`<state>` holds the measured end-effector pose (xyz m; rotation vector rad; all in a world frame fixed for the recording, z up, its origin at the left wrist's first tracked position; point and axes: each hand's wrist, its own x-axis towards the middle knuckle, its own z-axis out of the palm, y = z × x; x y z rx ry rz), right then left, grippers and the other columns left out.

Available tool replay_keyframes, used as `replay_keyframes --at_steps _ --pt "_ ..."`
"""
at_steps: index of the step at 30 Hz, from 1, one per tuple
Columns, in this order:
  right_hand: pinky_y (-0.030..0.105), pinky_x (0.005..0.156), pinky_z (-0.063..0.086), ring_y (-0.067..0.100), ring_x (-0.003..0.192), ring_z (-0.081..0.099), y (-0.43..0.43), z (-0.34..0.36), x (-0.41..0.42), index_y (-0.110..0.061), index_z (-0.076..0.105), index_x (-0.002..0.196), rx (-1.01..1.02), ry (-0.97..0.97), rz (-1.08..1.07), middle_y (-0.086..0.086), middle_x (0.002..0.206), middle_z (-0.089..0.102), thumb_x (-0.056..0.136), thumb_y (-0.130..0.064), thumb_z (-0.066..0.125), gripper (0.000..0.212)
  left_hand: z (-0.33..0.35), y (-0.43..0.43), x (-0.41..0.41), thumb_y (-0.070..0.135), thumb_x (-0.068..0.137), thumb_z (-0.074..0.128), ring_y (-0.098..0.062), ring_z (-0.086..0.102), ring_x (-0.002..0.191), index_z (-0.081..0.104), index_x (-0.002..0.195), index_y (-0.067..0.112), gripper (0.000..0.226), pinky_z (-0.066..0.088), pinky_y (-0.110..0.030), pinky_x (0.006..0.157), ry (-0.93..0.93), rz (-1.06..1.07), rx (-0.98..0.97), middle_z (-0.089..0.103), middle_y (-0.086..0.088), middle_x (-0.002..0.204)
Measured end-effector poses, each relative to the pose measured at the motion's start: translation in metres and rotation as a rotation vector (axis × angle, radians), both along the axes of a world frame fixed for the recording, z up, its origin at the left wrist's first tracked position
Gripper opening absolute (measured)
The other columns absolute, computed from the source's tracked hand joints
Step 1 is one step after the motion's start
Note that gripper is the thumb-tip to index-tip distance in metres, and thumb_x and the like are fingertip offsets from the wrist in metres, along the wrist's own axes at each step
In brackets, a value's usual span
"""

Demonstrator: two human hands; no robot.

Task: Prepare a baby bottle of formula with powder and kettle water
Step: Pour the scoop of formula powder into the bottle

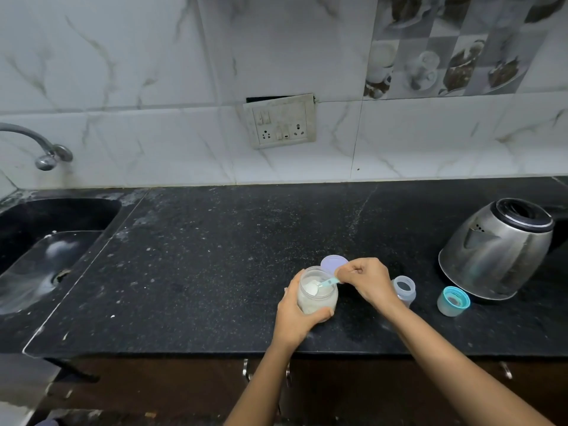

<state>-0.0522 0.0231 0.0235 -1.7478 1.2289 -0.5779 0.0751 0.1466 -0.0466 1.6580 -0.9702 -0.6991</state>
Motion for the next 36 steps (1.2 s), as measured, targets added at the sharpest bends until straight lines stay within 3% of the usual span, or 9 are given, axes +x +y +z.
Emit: replay_keyframes --at_steps 5,8,10,14,17,25,28,32,36 --pt "0.027 0.059 0.040 0.010 0.059 0.049 -0.006 0.004 -0.006 -0.009 0.074 0.065 0.091 -0.137 -0.065 0.000 0.063 0.063 0.074 -0.013 0.073 0.010 0.001 0.000 0.001 0.040 0.060 0.084 -0.004 0.043 0.127 0.034 0.140 0.043 0.094 0.040 -0.039 0.106 -0.022 -0.027 0.024 0.046 0.022 0.136" --pt "0.022 0.059 0.042 0.004 0.057 0.054 -0.011 0.016 -0.015 -0.009 0.075 0.068 0.104 -0.236 -0.092 -0.004 0.069 0.071 0.076 -0.010 0.072 0.008 0.003 -0.001 0.003 0.053 0.054 0.085 -0.013 0.026 0.142 0.012 0.151 0.034 0.122 0.029 -0.045 0.114 -0.044 -0.017 0.052 0.029 0.016 0.153" --pt "0.017 0.056 0.041 -0.002 0.051 0.053 -0.015 0.025 -0.026 -0.009 0.076 0.072 0.109 -0.300 -0.119 -0.005 0.068 0.071 0.078 -0.009 0.073 0.007 0.009 -0.002 0.002 0.055 0.050 0.086 -0.008 0.019 0.143 0.004 0.151 0.032 0.132 0.024 -0.036 0.116 -0.049 0.008 0.028 0.017 0.012 0.158" --pt "0.023 0.060 0.041 0.006 0.059 0.051 -0.026 0.038 -0.061 -0.011 0.077 0.073 0.079 -0.350 -0.178 0.004 0.071 0.071 0.078 -0.014 0.075 0.006 0.033 -0.012 -0.006 0.050 0.052 0.087 0.005 0.022 0.139 0.007 0.148 0.039 0.125 0.024 -0.021 0.110 -0.109 0.047 -0.101 0.016 0.020 0.155" --pt "0.014 0.054 0.042 0.000 0.053 0.050 -0.033 0.044 -0.095 -0.007 0.076 0.075 0.040 -0.394 -0.246 -0.001 0.069 0.071 0.080 -0.006 0.071 0.007 0.051 -0.029 -0.025 0.038 0.060 0.089 0.013 0.022 0.135 0.008 0.147 0.041 0.119 0.022 -0.007 0.106 -0.188 -0.063 -0.160 0.018 0.027 0.151" --pt "0.029 0.074 0.050 0.012 0.071 0.063 -0.044 0.033 -0.159 -0.014 0.076 0.067 0.019 -0.312 -0.405 0.003 0.074 0.075 0.076 -0.011 0.077 0.010 0.044 -0.065 -0.092 0.033 0.070 0.082 0.010 0.023 0.136 0.003 0.146 0.045 0.110 0.023 -0.012 0.108 -0.209 -0.389 -0.091 0.020 0.024 0.151" --pt "0.016 0.065 0.049 0.002 0.065 0.066 -0.041 0.030 -0.165 -0.017 0.075 0.072 -0.029 -0.279 -0.414 -0.004 0.069 0.074 0.078 -0.010 0.076 0.009 0.029 -0.074 -0.106 0.034 0.067 0.084 0.002 0.025 0.138 0.008 0.148 0.040 0.111 0.024 -0.018 0.110 -0.152 -0.360 -0.018 0.023 0.017 0.153" --pt "0.020 0.068 0.051 0.004 0.068 0.068 -0.039 0.024 -0.163 -0.022 0.075 0.073 -0.050 -0.223 -0.416 -0.006 0.069 0.074 0.077 -0.014 0.076 0.009 0.015 -0.088 -0.119 0.032 0.066 0.086 -0.010 0.030 0.138 0.021 0.151 0.021 0.107 0.024 -0.022 0.108 -0.102 -0.281 0.070 0.030 0.004 0.153" --pt "0.020 0.066 0.049 0.006 0.067 0.068 -0.038 0.021 -0.157 -0.020 0.076 0.074 -0.068 -0.195 -0.387 -0.003 0.067 0.073 0.078 -0.014 0.074 0.007 0.007 -0.097 -0.123 0.028 0.068 0.085 -0.005 0.048 0.123 0.043 0.138 0.022 0.082 0.035 -0.021 0.103 -0.087 -0.235 0.086 0.051 0.006 0.137"
